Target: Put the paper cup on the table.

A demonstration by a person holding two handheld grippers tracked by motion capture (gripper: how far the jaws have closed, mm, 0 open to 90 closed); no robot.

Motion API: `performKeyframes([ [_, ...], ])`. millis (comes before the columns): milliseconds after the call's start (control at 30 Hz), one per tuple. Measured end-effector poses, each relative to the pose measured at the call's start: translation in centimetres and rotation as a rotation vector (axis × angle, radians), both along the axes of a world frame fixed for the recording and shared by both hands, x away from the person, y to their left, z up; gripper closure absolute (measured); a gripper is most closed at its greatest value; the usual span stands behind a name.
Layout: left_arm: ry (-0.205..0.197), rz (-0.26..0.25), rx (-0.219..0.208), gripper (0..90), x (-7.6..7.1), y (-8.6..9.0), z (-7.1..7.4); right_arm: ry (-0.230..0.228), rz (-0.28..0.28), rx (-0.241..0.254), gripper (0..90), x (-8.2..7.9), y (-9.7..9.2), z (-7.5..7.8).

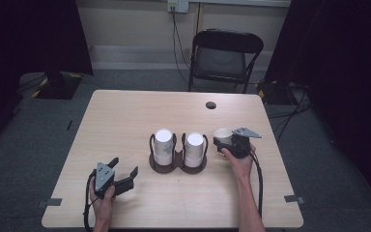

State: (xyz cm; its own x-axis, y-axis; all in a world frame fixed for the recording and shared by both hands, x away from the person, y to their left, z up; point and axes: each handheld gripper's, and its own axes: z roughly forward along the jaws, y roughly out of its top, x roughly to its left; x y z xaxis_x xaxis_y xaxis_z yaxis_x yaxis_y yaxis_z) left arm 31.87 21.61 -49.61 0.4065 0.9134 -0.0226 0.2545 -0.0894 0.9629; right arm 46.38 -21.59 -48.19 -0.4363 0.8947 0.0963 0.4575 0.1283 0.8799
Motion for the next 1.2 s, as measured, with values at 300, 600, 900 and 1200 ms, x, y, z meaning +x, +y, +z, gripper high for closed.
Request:
performKeyframes([
  [300,-0.010,0.006,0.011,18.9,-0.11,-0.11,-0.01,0.004,0.007,-0.011,23.7,-0.37,0.05,-0.17],
  [600,-0.010,0.007,0.010,18.9,-0.13,-0.13,-0.01,0.019,0.009,-0.019,22.8,-0.43,0.39,-0.34],
  [900,-0.009,0.007,0.002,18.7,-0.13,-0.05,-0.01,0.044,0.001,-0.020,17.6,-0.48,0.39,-0.60],
  [1200,0.003,0.015,0.003,18.7,0.01,-0.03,0.01,0.065,-0.002,-0.047,13.7,-0.98,0.11,0.16],
])
